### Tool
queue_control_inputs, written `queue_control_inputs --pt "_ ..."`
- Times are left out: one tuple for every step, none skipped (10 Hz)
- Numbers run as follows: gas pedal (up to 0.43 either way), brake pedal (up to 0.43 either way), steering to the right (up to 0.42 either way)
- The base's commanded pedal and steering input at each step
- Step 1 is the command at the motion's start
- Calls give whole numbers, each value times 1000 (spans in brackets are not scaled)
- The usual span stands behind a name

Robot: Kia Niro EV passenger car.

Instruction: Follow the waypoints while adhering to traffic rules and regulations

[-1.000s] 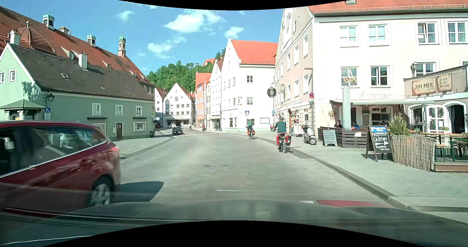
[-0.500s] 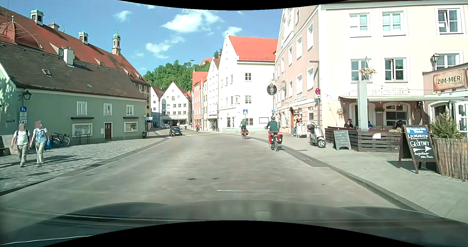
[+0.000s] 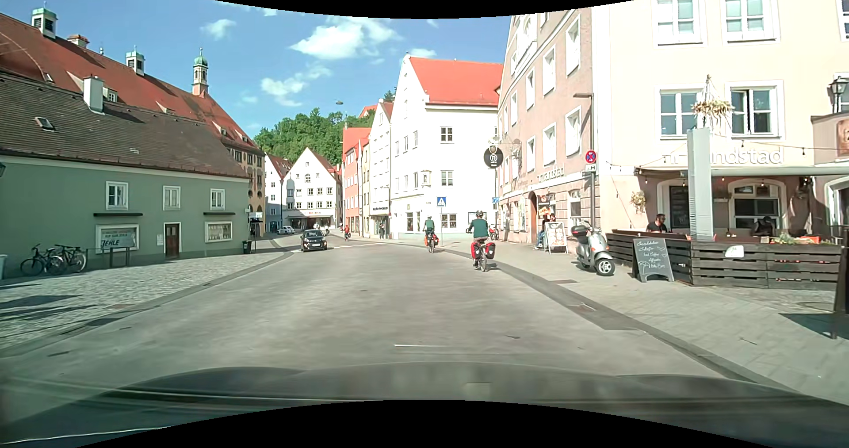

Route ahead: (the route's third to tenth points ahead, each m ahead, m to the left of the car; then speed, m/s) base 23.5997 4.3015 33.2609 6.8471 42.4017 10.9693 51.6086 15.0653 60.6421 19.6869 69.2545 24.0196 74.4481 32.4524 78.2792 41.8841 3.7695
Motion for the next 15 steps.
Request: queue_control_inputs --pt "150 6 21" --pt "138 6 21" --pt "118 6 20" --pt "118 6 18" --pt "87 6 18" --pt "67 6 18" --pt "67 6 16" --pt "67 6 12" --pt "47 6 10" --pt "0 6 7" --pt "0 6 6" --pt "0 6 5" --pt "0 6 0" --pt "0 6 -3" --pt "0 6 -11"
